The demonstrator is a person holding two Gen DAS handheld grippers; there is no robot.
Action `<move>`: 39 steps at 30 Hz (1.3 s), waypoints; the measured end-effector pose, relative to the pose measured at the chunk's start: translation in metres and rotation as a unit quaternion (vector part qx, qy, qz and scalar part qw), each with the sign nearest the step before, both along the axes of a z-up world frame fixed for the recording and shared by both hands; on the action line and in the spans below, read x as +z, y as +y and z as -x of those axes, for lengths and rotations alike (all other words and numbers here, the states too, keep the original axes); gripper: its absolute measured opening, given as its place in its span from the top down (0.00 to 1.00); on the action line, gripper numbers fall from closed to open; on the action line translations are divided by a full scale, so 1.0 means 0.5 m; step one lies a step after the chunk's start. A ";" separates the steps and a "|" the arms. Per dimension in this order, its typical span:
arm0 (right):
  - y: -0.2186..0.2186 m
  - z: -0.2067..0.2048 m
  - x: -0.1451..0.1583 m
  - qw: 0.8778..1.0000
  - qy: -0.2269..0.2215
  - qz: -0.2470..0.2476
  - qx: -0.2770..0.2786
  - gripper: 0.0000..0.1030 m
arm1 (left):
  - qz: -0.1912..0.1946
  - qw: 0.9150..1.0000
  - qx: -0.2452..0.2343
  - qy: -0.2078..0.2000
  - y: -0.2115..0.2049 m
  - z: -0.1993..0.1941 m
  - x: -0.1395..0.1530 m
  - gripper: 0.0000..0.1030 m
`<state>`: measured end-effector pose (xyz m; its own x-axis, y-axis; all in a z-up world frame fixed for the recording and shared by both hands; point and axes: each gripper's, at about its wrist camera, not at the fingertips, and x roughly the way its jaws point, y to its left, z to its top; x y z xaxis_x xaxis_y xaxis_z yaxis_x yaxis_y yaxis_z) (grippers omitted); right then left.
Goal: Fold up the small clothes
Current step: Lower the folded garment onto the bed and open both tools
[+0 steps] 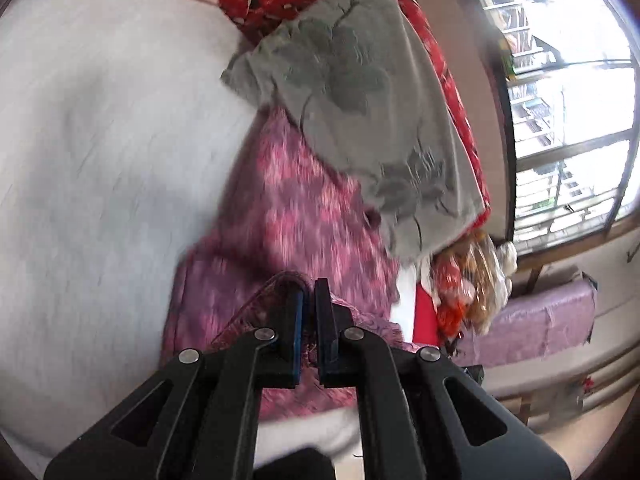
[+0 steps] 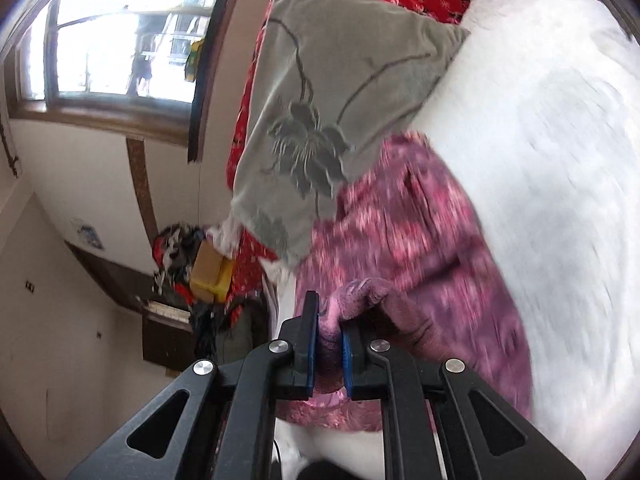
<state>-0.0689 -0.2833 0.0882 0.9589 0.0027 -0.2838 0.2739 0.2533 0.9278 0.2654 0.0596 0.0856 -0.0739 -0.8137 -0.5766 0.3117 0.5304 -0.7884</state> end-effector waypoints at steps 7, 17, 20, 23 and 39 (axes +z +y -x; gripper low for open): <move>-0.137 -0.118 -0.031 0.998 0.015 -0.031 -0.049 0.91 | 0.005 1.000 0.026 0.004 -0.112 -0.116 -0.028 0.97; -0.236 -0.214 -0.104 0.991 0.076 -0.089 -0.069 0.86 | -0.051 0.997 0.036 0.051 -0.203 -0.216 -0.115 0.97; -0.248 -0.201 -0.093 0.990 0.057 -0.106 -0.076 0.80 | -0.022 0.996 0.044 0.074 -0.196 -0.227 -0.096 0.97; -0.257 -0.162 -0.071 0.988 0.021 -0.107 -0.111 0.67 | 0.007 0.995 0.044 0.092 -0.189 -0.227 -0.077 0.96; -0.208 -0.214 -0.062 0.967 0.241 0.062 -0.058 0.49 | -0.069 0.998 -0.014 0.000 -0.183 -0.179 -0.074 0.61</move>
<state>0.0380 -0.3871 0.0571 0.7073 -0.1587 -0.6889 0.6998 0.2956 0.6503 0.3548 -0.0318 0.0487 -0.0953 -0.7239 -0.6833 0.3273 0.6255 -0.7082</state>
